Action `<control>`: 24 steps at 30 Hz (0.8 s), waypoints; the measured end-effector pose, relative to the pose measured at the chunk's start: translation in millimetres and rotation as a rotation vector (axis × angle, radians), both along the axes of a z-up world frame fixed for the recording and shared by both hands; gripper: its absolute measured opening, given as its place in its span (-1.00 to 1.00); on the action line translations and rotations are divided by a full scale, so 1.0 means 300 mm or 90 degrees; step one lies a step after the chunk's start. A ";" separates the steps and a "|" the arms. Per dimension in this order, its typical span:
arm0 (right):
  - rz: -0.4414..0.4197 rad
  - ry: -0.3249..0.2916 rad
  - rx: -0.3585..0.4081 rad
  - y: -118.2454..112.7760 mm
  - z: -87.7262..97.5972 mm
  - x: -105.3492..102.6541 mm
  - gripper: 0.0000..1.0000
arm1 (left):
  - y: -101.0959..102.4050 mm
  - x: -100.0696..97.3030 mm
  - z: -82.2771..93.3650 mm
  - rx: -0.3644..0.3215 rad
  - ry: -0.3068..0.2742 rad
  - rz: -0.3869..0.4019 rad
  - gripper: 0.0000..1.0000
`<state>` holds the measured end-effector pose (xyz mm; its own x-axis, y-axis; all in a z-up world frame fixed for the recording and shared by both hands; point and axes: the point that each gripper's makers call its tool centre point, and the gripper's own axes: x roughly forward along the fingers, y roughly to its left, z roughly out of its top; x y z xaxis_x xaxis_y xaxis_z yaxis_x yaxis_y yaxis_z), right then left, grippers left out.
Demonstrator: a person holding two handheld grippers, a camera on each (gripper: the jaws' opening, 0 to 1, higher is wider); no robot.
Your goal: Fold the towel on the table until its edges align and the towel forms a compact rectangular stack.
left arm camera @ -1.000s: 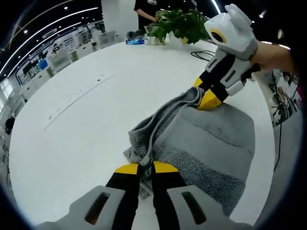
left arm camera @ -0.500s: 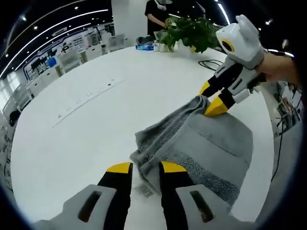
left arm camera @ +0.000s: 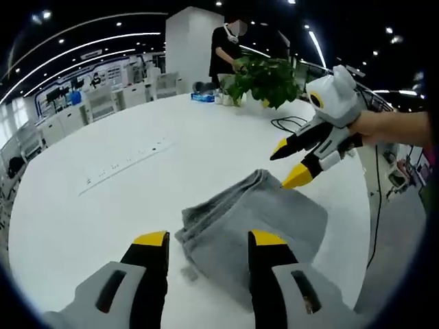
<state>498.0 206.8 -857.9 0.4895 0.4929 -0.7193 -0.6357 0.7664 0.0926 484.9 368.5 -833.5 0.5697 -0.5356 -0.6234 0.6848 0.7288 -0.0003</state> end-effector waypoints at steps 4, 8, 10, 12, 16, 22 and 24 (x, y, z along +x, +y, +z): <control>0.019 -0.022 0.010 0.005 0.041 -0.035 0.19 | 0.007 -0.038 0.024 -0.009 -0.005 0.000 0.07; 0.025 -0.048 0.006 0.001 0.071 -0.064 0.34 | 0.007 -0.085 0.059 -0.019 -0.024 -0.005 0.19; 0.027 -0.055 0.018 0.007 0.090 -0.091 0.36 | 0.009 -0.103 0.081 -0.032 -0.036 0.003 0.29; 0.031 -0.065 0.026 0.011 0.106 -0.117 0.37 | 0.011 -0.127 0.107 -0.043 -0.053 0.007 0.35; 0.032 -0.073 0.037 0.015 0.130 -0.175 0.41 | 0.017 -0.181 0.137 -0.048 -0.073 0.008 0.39; 0.041 -0.090 0.049 0.018 0.165 -0.260 0.50 | 0.017 -0.266 0.154 -0.052 -0.073 0.006 0.52; 0.043 -0.097 0.049 0.016 0.174 -0.287 0.51 | 0.015 -0.286 0.168 -0.061 -0.082 0.009 0.53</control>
